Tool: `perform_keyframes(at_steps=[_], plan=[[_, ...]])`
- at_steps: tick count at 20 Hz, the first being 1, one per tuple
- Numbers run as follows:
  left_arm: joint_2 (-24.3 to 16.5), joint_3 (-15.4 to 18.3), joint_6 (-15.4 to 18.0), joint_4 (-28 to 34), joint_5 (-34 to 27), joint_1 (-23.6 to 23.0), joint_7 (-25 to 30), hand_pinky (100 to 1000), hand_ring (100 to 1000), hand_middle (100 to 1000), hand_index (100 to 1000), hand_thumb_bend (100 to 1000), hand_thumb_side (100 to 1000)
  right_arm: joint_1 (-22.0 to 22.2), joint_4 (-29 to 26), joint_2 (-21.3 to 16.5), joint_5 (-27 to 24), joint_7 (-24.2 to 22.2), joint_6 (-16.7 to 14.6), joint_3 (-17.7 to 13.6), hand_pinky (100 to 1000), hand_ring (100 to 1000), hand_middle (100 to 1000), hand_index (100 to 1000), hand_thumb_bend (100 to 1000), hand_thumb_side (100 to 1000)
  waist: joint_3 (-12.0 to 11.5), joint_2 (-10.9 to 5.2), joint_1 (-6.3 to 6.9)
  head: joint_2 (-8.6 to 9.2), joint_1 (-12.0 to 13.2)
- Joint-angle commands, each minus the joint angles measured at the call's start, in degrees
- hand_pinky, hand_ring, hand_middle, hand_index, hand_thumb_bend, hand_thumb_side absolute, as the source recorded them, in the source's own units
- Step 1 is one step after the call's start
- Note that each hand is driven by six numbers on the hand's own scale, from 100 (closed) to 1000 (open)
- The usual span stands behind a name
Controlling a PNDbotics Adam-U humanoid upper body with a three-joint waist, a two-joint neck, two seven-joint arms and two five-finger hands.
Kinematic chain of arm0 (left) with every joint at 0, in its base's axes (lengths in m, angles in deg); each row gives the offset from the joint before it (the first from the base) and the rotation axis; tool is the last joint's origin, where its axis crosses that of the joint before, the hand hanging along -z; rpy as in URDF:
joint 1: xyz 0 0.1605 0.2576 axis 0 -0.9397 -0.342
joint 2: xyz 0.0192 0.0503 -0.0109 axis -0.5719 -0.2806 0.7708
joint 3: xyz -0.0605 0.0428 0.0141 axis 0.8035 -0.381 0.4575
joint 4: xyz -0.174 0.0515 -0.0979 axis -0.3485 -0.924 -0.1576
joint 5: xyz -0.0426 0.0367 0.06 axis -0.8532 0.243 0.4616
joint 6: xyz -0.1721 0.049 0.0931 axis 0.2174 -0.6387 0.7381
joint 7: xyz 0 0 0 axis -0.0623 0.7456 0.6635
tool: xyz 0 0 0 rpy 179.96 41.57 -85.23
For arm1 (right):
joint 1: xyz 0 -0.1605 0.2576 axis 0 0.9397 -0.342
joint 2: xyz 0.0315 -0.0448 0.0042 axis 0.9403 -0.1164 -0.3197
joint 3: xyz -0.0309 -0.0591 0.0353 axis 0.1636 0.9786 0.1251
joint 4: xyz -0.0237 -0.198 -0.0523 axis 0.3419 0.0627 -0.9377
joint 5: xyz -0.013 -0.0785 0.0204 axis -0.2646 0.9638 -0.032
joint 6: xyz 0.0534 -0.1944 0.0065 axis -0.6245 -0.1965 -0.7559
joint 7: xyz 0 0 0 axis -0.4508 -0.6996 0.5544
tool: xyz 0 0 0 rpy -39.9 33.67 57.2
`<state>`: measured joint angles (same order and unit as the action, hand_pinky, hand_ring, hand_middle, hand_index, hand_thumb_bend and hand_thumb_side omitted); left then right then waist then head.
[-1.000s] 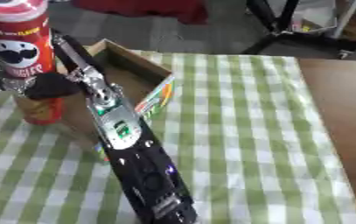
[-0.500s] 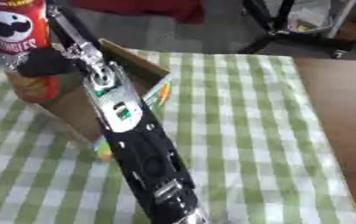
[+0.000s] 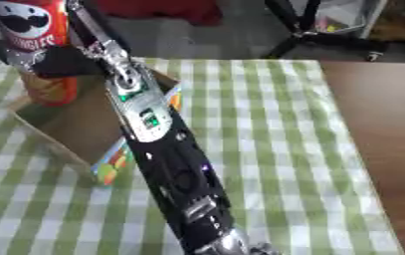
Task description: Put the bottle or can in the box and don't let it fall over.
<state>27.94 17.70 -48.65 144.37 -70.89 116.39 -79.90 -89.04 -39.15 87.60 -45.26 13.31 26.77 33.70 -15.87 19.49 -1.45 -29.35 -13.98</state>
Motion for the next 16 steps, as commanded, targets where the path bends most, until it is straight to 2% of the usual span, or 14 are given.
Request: perform_keyframes(at_steps=[1, 2, 4, 5, 7, 10, 14, 16], plan=[[0.5, -1.0, -0.1, -0.2, 0.2, 1.0, 1.0, 1000, 981, 515, 1000, 100, 827, -1.4, -0.2, -0.7, -0.3, -1.5, 0.2, 0.1, 995, 765, 789, 644, 100, 100, -0.1, -1.55, 0.47, -0.19, 0.2], [0.3, -0.5, -0.3, -0.4, 0.8, 0.8, 0.6, 1000, 988, 536, 1000, 100, 841, -1.1, -0.4, -0.9, -0.7, -1.4, 0.7, -0.5, 999, 790, 816, 666, 100, 100, -0.1, -1.52, 0.5, -0.19, 0.2], [-0.2, 1.1, -1.0, -0.6, 2.2, -0.3, -0.8, 1000, 1000, 679, 1000, 146, 884, -0.9, -1.2, -1.5, -1.7, -0.4, 1.8, -1.5, 993, 778, 813, 674, 100, 100, -0.3, -1.48, 0.51, -0.36, 0.0], [-0.7, 2.2, -1.3, -0.1, 3.0, -1.0, -1.6, 1000, 1000, 779, 1000, 155, 876, -0.9, -1.4, -1.9, -1.9, 0.2, 2.3, -1.7, 993, 775, 807, 672, 100, 100, -0.5, -1.45, 0.47, -0.43, -0.3], [-1.9, 4.9, -1.0, 2.2, 4.6, -2.5, -3.4, 1000, 1000, 851, 1000, 148, 843, -0.9, -1.3, -2.7, -1.8, 1.1, 2.9, -1.9, 994, 774, 802, 671, 100, 100, -1.0, -1.34, 0.38, -0.43, -0.9], [-5.0, 8.5, 1.2, 6.5, 5.8, -4.2, -6.2, 1000, 1000, 888, 1000, 139, 794, -0.9, -0.9, -3.7, -1.5, 2.1, 3.2, -2.1, 995, 775, 798, 669, 100, 100, -2.0, -1.2, 0.31, -0.46, -1.7], [-9.0, 10.6, 4.7, 12.5, 4.1, -7.9, -9.9, 1000, 1000, 895, 985, 138, 767, -1.1, -0.1, -5.0, -0.8, 3.5, 3.2, -2.8, 996, 776, 797, 670, 100, 100, -2.9, -1.24, 0.05, -0.6, -2.7], [-10.3, 10.9, 5.2, 15.6, 2.4, -9.9, -11.8, 1000, 1000, 887, 972, 135, 760, -1.2, 0.5, -5.5, -0.2, 4.0, 3.1, -3.0, 999, 787, 806, 675, 100, 100, -3.2, -1.34, -0.11, -0.55, -3.0]])
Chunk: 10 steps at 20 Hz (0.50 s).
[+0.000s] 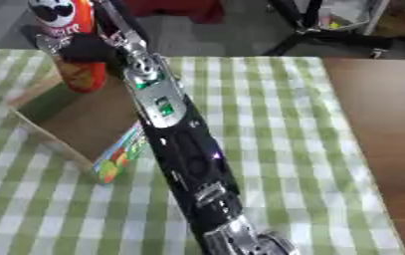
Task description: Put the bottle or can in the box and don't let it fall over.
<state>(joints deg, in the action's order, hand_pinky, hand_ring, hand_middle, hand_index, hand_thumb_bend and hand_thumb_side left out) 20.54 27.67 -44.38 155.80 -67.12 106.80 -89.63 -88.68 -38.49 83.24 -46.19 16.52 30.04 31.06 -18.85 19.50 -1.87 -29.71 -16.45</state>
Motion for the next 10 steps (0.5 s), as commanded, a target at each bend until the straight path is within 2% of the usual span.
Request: perform_keyframes(at_steps=[1, 3, 4, 5, 6, 7, 10], plan=[[-3.5, 1.0, 0.8, 5.6, -2.0, -1.1, -3.0, 1000, 1000, 887, 965, 133, 758, -1.6, 0.1, -1.3, 1.1, 0.9, -0.2, -0.5, 1000, 810, 828, 687, 100, 100, -0.3, -1.41, 0.25, -0.14, -0.7], [-4.7, 1.0, -0.2, 8.5, -2.6, -2.7, -4.7, 1000, 1000, 882, 960, 131, 756, -1.7, 0.8, -1.7, 2.3, 0.8, 0.0, -0.6, 1000, 881, 910, 764, 100, 100, -0.5, -1.52, 0.14, -0.09, -0.9], [-5.1, 0.9, -0.9, 10.0, -2.5, -3.5, -5.7, 1000, 1000, 878, 954, 129, 754, -1.7, 1.2, -2.0, 3.1, 0.3, 0.2, -0.5, 1000, 944, 979, 843, 164, 100, -0.6, -1.58, 0.09, -0.17, -1.0], [-5.3, 0.7, -1.6, 11.4, -2.5, -4.2, -6.5, 1000, 1000, 877, 950, 128, 753, -1.7, 1.5, -2.2, 3.9, -0.4, 0.4, -0.3, 1000, 1000, 1000, 915, 225, 100, -0.6, -1.63, 0.06, -0.24, -1.0], [-5.6, 0.5, -2.3, 12.6, -2.5, -4.8, -7.4, 1000, 1000, 876, 948, 127, 752, -1.7, 2.1, -2.4, 4.7, -1.2, 0.8, 0.0, 1000, 1000, 1000, 963, 247, 133, -0.6, -1.7, 0.01, -0.34, -1.1], [-5.8, 0.3, -2.9, 13.5, -2.4, -5.3, -8.3, 1000, 1000, 876, 945, 125, 752, -1.8, 2.6, -2.7, 5.6, -2.0, 1.4, 0.1, 1000, 1000, 1000, 1000, 266, 219, -0.7, -1.76, -0.01, -0.41, -1.1], [-6.2, -0.4, -3.4, 14.2, -2.3, -6.1, -10.8, 1000, 1000, 878, 941, 126, 752, -1.6, 3.1, -3.2, 8.0, -4.3, 3.6, -0.3, 1000, 1000, 1000, 1000, 220, 363, -0.7, -1.89, 0.04, -0.51, -1.2]])
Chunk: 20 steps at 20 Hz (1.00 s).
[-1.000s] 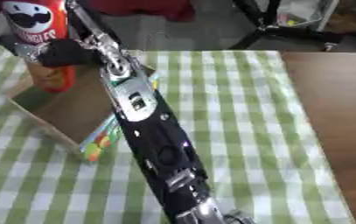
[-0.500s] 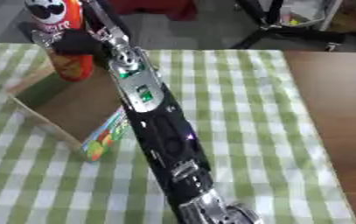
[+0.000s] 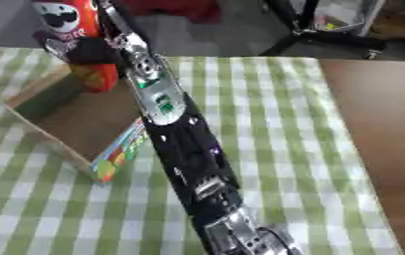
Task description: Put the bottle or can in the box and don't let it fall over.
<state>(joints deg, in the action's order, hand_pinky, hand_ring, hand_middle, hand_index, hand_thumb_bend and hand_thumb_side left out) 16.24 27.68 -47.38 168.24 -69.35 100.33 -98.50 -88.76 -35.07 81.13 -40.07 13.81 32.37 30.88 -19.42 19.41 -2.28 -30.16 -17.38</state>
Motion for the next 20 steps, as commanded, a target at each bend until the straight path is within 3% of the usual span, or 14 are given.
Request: perform_keyframes(at_steps=[1, 2, 4, 13, 15, 16, 17, 18, 20], plan=[[-1.9, -0.6, -0.4, 1.8, -0.1, 0.3, -2.8, 1000, 1000, 878, 941, 126, 752, -1.5, -0.4, -1.1, 2.7, -2.0, 2.0, -0.3, 1000, 1000, 1000, 1000, 220, 363, -0.2, -1.84, 0.47, -0.11, -0.3], [-2.0, -0.9, -0.5, 1.8, -0.1, 0.2, -3.5, 1000, 1000, 880, 940, 126, 753, -1.4, -0.5, -1.0, 3.6, -2.4, 2.7, -0.5, 1000, 1000, 1000, 1000, 180, 455, -0.1, -1.86, 0.49, -0.13, -0.3], [-1.9, -1.3, -0.6, 1.8, -0.1, 0.0, -4.4, 1000, 1000, 881, 939, 126, 755, -1.3, -0.9, -0.7, 5.0, -3.2, 4.0, -0.9, 1000, 1000, 1000, 1000, 144, 496, -0.1, -1.94, 0.52, -0.18, -0.2], [-1.7, -1.6, -0.5, 1.8, -0.1, -0.4, -5.2, 1000, 1000, 878, 930, 130, 754, -1.4, -2.4, -0.6, 5.2, -6.9, 6.8, -1.2, 1000, 1000, 1000, 1000, 112, 505, 0.1, -2.33, 0.59, -0.6, -0.2], [-1.6, -1.6, -0.4, 1.8, -0.1, -0.4, -5.2, 1000, 1000, 877, 929, 130, 752, -1.4, -2.5, -0.6, 5.3, -7.4, 7.0, -1.2, 1000, 1000, 1000, 1000, 121, 457, 0.1, -2.4, 0.61, -0.64, -0.2], [-1.6, -1.6, -0.4, 1.8, 0.0, -0.4, -5.2, 1000, 1000, 877, 928, 128, 751, -1.4, -2.5, -0.6, 5.1, -7.9, 7.1, -1.2, 1000, 1000, 1000, 1000, 175, 226, 0.1, -2.44, 0.61, -0.69, -0.2], [-1.6, -1.6, -0.4, 1.8, 0.0, -0.4, -5.2, 1000, 1000, 876, 928, 127, 751, -1.3, -2.5, -0.5, 4.8, -8.3, 7.4, -1.3, 1000, 1000, 1000, 1000, 148, 100, 0.1, -2.48, 0.62, -0.75, -0.2], [-1.6, -1.6, -0.5, 1.8, 0.0, -0.4, -5.2, 1000, 1000, 877, 927, 126, 752, -1.3, -2.5, -0.5, 4.6, -8.4, 8.1, -1.5, 1000, 1000, 1000, 1000, 100, 100, 0.1, -2.51, 0.62, -0.78, -0.2], [-1.5, -1.6, -0.6, 1.8, 0.0, -0.5, -5.1, 1000, 1000, 877, 927, 126, 752, -1.3, -2.8, -0.5, 4.2, -8.4, 9.3, -1.5, 1000, 1000, 1000, 1000, 100, 100, 0.1, -2.59, 0.61, -0.86, -0.2]])
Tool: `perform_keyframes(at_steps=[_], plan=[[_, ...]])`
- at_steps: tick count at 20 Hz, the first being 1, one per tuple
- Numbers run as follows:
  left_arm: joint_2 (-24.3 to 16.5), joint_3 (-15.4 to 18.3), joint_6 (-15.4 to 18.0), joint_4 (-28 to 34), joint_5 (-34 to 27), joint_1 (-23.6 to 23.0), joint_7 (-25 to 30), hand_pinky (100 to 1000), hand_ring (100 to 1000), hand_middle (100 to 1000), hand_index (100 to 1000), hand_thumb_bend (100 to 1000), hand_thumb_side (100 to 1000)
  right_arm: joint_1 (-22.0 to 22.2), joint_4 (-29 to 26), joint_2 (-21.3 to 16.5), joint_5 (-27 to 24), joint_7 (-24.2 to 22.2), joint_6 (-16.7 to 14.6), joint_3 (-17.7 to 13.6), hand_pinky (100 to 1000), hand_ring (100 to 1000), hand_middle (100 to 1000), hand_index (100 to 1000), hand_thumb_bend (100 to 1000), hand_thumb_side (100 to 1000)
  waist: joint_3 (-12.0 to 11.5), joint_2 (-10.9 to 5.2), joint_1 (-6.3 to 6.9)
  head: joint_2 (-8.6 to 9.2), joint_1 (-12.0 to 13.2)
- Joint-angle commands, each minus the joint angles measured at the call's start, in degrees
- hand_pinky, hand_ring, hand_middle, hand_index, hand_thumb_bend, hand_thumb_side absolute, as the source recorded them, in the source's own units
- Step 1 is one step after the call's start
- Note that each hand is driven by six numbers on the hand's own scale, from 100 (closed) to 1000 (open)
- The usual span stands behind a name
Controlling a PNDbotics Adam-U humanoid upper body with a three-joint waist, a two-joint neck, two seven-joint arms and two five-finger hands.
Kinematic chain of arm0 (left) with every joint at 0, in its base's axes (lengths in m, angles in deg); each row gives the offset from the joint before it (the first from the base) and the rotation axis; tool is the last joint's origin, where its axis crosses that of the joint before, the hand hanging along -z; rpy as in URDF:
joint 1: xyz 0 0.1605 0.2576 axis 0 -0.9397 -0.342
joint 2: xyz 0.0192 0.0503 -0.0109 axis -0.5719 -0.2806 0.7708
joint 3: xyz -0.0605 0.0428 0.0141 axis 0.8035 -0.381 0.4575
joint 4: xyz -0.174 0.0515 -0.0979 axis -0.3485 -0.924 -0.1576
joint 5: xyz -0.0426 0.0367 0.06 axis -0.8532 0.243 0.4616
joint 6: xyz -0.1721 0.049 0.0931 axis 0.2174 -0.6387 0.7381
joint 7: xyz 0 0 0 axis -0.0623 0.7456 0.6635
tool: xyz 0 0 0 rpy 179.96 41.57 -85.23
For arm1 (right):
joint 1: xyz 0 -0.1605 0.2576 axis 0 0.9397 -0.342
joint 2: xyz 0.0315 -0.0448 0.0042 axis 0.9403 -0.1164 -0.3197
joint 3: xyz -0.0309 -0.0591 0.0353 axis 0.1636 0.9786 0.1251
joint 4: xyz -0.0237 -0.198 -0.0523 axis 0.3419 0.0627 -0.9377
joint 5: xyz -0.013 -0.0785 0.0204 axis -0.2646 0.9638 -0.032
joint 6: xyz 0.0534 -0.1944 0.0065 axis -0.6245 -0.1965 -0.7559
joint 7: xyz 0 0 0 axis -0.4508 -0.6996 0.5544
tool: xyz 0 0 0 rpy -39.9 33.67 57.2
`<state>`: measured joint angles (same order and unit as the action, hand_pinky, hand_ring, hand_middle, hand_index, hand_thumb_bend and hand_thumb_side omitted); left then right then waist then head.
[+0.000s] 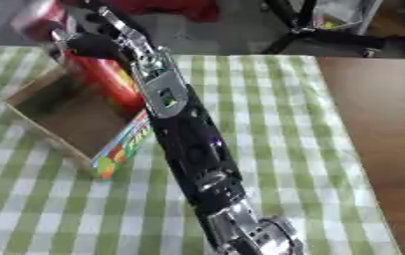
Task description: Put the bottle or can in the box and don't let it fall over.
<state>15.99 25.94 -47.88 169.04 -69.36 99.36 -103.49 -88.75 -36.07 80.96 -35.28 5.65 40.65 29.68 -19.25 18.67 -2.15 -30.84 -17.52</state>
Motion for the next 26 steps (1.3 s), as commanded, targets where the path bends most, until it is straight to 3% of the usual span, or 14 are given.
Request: perform_keyframes(at_steps=[1, 6, 10, 13, 17, 20, 23, 26], plan=[[-1.2, 0.1, -0.1, 1.0, 0.0, 0.5, -0.1, 1000, 1000, 876, 926, 139, 751, -1.3, -2.0, -0.3, -0.9, -0.1, 1.5, -0.3, 1000, 1000, 1000, 1000, 100, 100, 0.0, -1.89, 0.46, -0.22, -0.1], [-1.0, 0.0, -0.1, 1.0, 0.1, 0.5, 0.1, 1000, 1000, 871, 923, 128, 750, -1.3, -3.0, -0.4, -2.6, 0.3, 2.3, -0.1, 1000, 1000, 1000, 1000, 100, 100, 0.1, -2.21, 0.48, -0.47, -0.1], [-1.0, -0.2, 0.2, 1.0, 0.2, 0.2, 0.1, 1000, 1000, 857, 920, 124, 743, -1.7, -5.6, -0.7, -5.1, 3.3, 2.5, 0.0, 1000, 1000, 1000, 1000, 100, 100, 0.5, -2.97, 0.77, -1.0, -0.2], [-1.1, -0.8, 1.1, 1.0, 0.1, 0.0, 0.6, 1000, 1000, 853, 922, 120, 734, -1.6, -12.3, -1.3, -9.4, 7.9, 1.2, 1.9, 1000, 1000, 1000, 1000, 100, 145, 1.2, -3.9, 1.18, -1.77, 0.0], [-1.2, -2.0, 2.9, 1.0, -0.1, -0.4, 2.0, 1000, 1000, 848, 927, 115, 719, -0.9, -22.9, -4.1, -15.5, 13.3, 0.4, 6.0, 995, 954, 1000, 943, 143, 100, 2.8, -5.98, 1.57, -3.48, 0.2], [-1.1, -2.6, 3.8, 1.0, -0.3, -0.7, 2.7, 1000, 1000, 846, 929, 108, 713, 0.0, -27.1, -5.7, -17.4, 14.9, 1.2, 7.5, 992, 954, 1000, 939, 164, 100, 3.4, -6.75, 1.65, -4.15, 0.2], [-1.2, -5.1, 5.3, 1.0, -0.4, -1.6, 5.7, 1000, 1000, 844, 933, 100, 703, 5.3, -34.2, -11.0, -17.0, 14.2, 0.5, 9.2, 988, 955, 995, 935, 172, 100, 5.8, -8.6, 1.59, -5.46, 1.4], [-1.1, -6.8, 6.1, 1.0, -0.3, -2.8, 8.2, 1000, 1000, 847, 938, 100, 705, 11.2, -39.8, -15.0, -18.0, 14.7, 1.1, 8.8, 988, 953, 995, 933, 165, 100, 6.9, -9.34, 1.64, -6.05, 2.4]])
